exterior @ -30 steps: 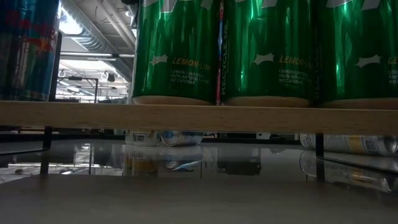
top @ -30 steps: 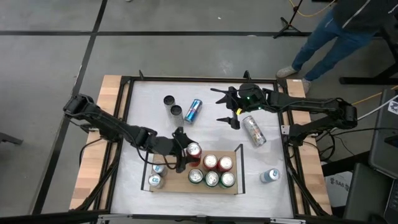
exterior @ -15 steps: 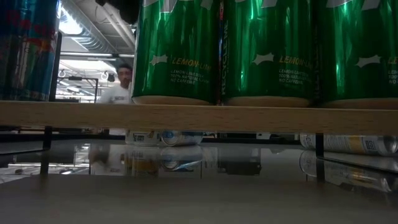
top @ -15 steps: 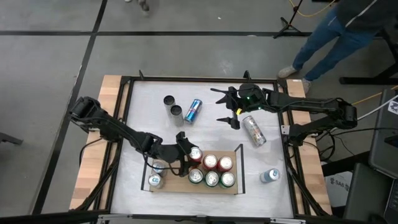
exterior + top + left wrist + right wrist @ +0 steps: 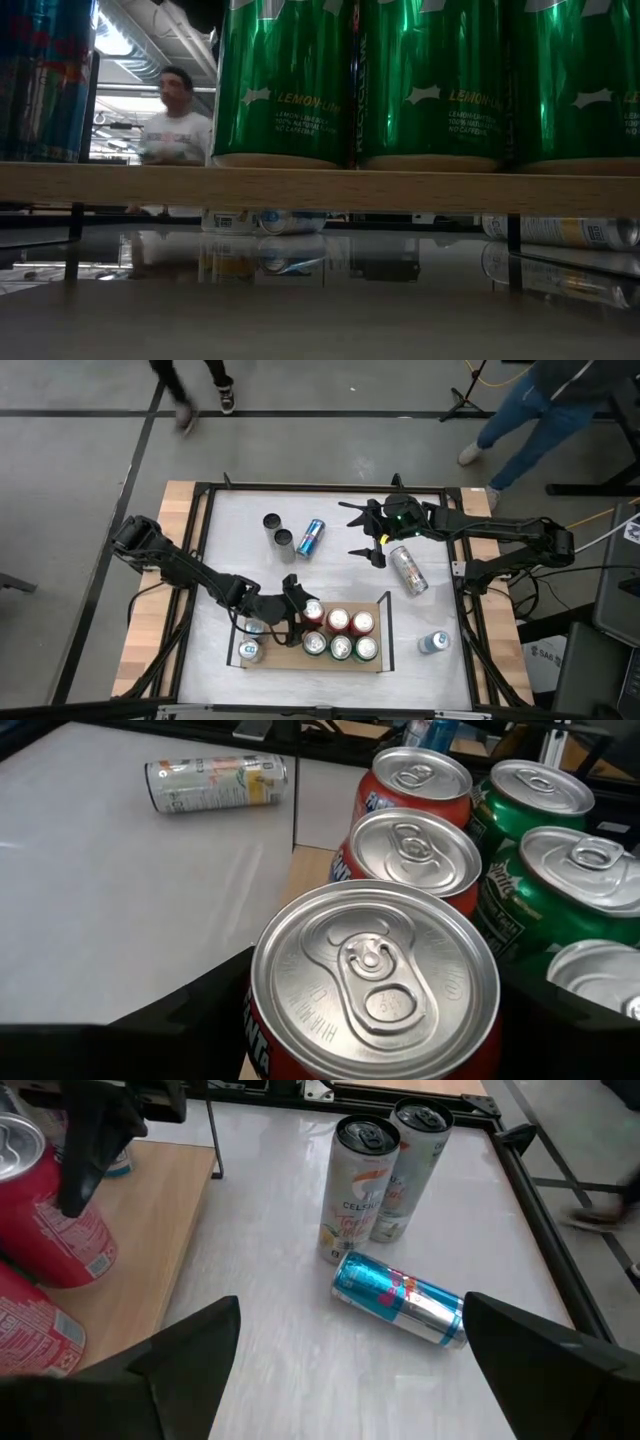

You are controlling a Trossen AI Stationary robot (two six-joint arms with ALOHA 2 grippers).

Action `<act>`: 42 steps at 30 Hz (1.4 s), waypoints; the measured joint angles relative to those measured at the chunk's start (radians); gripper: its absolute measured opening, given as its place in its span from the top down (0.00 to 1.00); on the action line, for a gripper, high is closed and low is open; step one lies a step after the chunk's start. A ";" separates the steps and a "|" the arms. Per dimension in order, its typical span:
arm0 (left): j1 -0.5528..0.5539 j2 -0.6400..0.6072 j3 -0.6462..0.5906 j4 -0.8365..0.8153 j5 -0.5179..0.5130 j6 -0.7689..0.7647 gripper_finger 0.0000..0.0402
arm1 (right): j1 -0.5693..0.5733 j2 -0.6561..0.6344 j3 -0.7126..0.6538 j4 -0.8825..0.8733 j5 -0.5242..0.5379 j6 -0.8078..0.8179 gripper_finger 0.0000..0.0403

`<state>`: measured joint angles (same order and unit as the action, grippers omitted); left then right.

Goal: Place canned beverage on shelf
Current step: Put the red soda can on the shelf aligned with the other red soda can

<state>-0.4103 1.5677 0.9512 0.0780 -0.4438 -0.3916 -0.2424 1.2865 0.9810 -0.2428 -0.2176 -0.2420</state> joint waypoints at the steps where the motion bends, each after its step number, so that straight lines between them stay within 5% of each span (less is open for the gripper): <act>1: -0.002 0.000 0.000 -0.003 0.000 0.000 0.27 | 0.000 0.000 0.000 0.000 0.000 0.000 0.08; 42: -0.005 0.047 0.002 -0.003 0.018 0.001 0.27 | 0.000 0.000 0.000 -0.002 0.000 0.000 0.08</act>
<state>-0.4149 1.6147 0.9531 0.0753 -0.4255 -0.3904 -0.2424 1.2865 0.9806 -0.2447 -0.2173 -0.2420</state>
